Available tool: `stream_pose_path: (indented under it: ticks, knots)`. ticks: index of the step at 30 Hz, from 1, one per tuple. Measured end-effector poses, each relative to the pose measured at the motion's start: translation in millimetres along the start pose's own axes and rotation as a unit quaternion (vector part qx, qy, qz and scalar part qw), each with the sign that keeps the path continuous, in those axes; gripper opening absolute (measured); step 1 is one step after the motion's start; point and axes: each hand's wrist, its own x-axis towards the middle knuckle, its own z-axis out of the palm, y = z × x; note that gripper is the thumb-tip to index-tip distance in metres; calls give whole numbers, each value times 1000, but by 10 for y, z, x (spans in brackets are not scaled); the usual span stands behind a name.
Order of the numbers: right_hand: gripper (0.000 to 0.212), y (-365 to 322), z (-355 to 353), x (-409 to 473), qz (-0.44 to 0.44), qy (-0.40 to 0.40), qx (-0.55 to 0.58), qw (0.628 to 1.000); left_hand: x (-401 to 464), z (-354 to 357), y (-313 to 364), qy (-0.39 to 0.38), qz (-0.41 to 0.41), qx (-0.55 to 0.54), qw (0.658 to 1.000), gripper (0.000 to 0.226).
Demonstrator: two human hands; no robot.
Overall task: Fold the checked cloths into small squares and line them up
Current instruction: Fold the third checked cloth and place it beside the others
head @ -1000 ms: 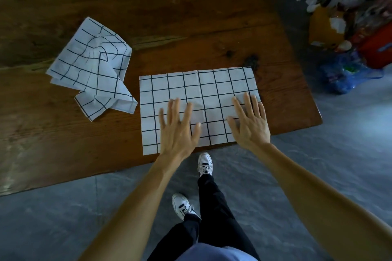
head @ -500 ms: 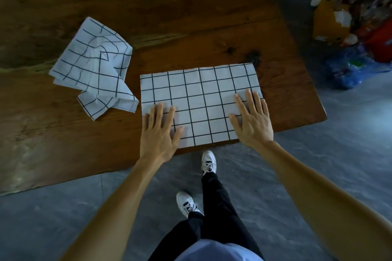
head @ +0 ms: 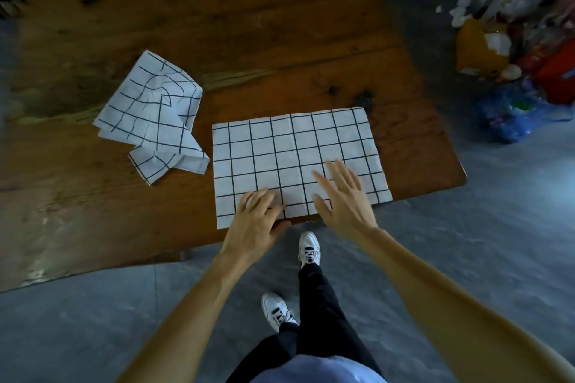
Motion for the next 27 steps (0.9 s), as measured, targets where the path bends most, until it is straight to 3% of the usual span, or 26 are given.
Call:
stream_pose_path:
  ticks: [8,15,25,27]
  knots:
    - [59,-87,161,-353,-18,1,9,1000,-12,37,87,101,51,-6,994,9]
    - [59,-92,199,-383,-14,-11,-7,1000,20,4,133,109,81,14,991,2]
    - [42,-215,208,-318,-34,91,-1,995,-12,-20,211,136,64,-23,988,13]
    - [46,-206,216,-273,-45,104,-19,993,-23,-14,222,134,61,-21,989,17]
